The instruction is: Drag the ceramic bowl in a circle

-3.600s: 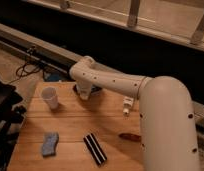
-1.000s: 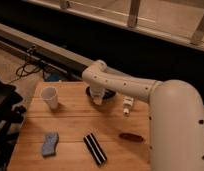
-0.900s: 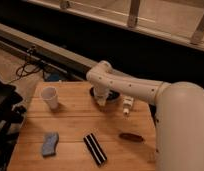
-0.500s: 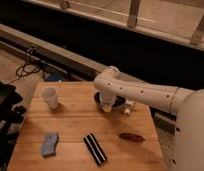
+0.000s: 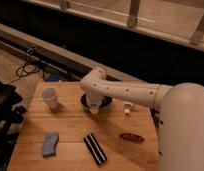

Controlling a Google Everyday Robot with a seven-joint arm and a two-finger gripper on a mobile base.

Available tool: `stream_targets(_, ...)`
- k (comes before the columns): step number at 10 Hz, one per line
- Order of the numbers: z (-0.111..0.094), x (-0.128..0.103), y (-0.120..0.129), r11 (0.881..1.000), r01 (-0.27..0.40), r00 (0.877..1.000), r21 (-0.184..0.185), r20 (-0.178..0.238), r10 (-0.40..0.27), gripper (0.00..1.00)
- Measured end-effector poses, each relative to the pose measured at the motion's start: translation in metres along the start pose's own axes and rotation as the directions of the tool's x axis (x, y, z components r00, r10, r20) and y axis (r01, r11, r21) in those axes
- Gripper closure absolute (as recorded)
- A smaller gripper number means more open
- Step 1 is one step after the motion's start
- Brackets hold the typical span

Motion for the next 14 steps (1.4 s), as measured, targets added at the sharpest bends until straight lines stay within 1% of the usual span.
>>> stream_targets(1,0.004,-0.027,-0.005,0.999,0.038,0.999,0.002,0.010,-0.038,1.00)
stream_targets(2,0.007,-0.048,-0.011,0.998,0.067,0.998,0.003,0.014,-0.068,1.00)
stream_targets(3,0.008,-0.072,-0.020,0.996,0.087,0.996,0.008,0.010,-0.087,1.00)
stream_targets(5,0.008,-0.089,-0.032,0.997,0.081,0.997,0.018,-0.002,-0.081,1.00)
stream_targets(6,0.006,-0.092,-0.038,0.997,0.072,0.997,0.024,-0.011,-0.071,1.00)
stream_targets(7,0.004,-0.089,-0.045,0.998,0.054,0.998,0.031,-0.023,-0.053,1.00)
stream_targets(8,0.001,-0.082,-0.050,0.999,0.036,0.999,0.038,-0.037,-0.035,1.00)
stream_targets(9,-0.003,-0.067,-0.056,0.999,0.010,0.999,0.047,-0.054,-0.008,1.00)
stream_targets(12,-0.018,-0.005,-0.064,0.996,-0.053,0.993,0.072,-0.097,0.060,1.00)
stream_targets(13,-0.025,0.028,-0.063,0.993,-0.082,0.989,0.082,-0.120,0.092,1.00)
stream_targets(14,-0.030,0.048,-0.060,0.991,-0.097,0.985,0.086,-0.133,0.108,1.00)
